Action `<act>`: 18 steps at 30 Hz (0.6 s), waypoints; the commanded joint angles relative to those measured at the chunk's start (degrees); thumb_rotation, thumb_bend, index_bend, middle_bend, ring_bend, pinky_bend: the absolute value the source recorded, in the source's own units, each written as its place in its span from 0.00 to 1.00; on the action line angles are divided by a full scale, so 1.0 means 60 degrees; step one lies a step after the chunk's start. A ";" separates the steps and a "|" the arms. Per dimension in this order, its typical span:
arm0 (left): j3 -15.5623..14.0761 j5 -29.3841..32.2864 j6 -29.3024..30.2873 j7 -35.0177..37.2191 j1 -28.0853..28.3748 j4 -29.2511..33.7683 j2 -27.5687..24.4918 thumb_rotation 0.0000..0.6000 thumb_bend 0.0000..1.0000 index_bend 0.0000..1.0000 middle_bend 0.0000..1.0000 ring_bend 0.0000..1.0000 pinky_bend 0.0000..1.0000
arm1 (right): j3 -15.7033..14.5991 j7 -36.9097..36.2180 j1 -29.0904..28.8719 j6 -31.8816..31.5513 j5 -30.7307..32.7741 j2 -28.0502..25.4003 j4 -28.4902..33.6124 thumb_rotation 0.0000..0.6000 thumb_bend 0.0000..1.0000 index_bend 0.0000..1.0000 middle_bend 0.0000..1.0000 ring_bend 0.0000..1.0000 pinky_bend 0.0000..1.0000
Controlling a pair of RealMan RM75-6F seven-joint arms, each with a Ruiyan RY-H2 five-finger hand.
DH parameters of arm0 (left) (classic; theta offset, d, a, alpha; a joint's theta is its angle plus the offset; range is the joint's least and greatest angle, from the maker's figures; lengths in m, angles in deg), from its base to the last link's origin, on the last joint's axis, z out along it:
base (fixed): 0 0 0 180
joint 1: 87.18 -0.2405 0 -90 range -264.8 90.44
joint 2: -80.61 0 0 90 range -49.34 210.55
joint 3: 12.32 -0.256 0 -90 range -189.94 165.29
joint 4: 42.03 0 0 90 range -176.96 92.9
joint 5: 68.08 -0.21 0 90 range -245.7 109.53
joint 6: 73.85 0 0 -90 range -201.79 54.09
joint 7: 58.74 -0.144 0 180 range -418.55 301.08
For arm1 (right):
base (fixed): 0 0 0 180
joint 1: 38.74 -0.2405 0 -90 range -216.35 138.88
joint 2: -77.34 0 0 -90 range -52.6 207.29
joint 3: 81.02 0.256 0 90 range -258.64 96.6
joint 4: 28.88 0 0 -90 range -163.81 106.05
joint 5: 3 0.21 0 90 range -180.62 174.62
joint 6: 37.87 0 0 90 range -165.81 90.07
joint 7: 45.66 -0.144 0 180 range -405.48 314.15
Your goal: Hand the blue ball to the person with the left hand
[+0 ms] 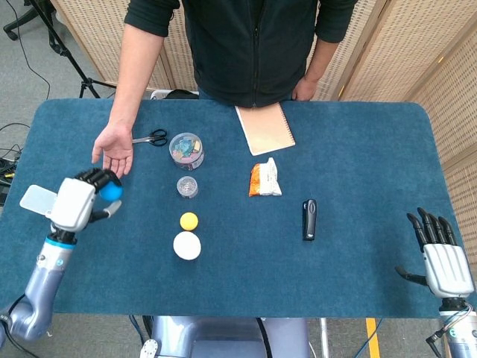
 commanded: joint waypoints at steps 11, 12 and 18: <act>0.1322 0.3120 -0.1817 -0.1430 0.1147 -0.1012 0.0961 1.00 0.36 0.64 0.52 0.40 0.53 | 0.0038 0.0281 -0.0069 0.0123 0.0163 0.0151 -0.0123 1.00 0.00 0.00 0.00 0.00 0.00; 0.1313 0.3121 -0.1799 -0.1389 0.1177 -0.1157 0.1057 1.00 0.36 0.64 0.52 0.40 0.53 | 0.0040 0.0290 -0.0069 0.0123 0.0170 0.0155 -0.0129 1.00 0.00 0.00 0.00 0.00 0.00; 0.1292 0.3372 -0.1776 -0.1455 0.1243 -0.1539 0.1398 1.00 0.30 0.46 0.19 0.11 0.31 | 0.0066 0.0294 -0.0081 0.0161 0.0253 0.0166 -0.0138 1.00 0.00 0.00 0.00 0.00 0.00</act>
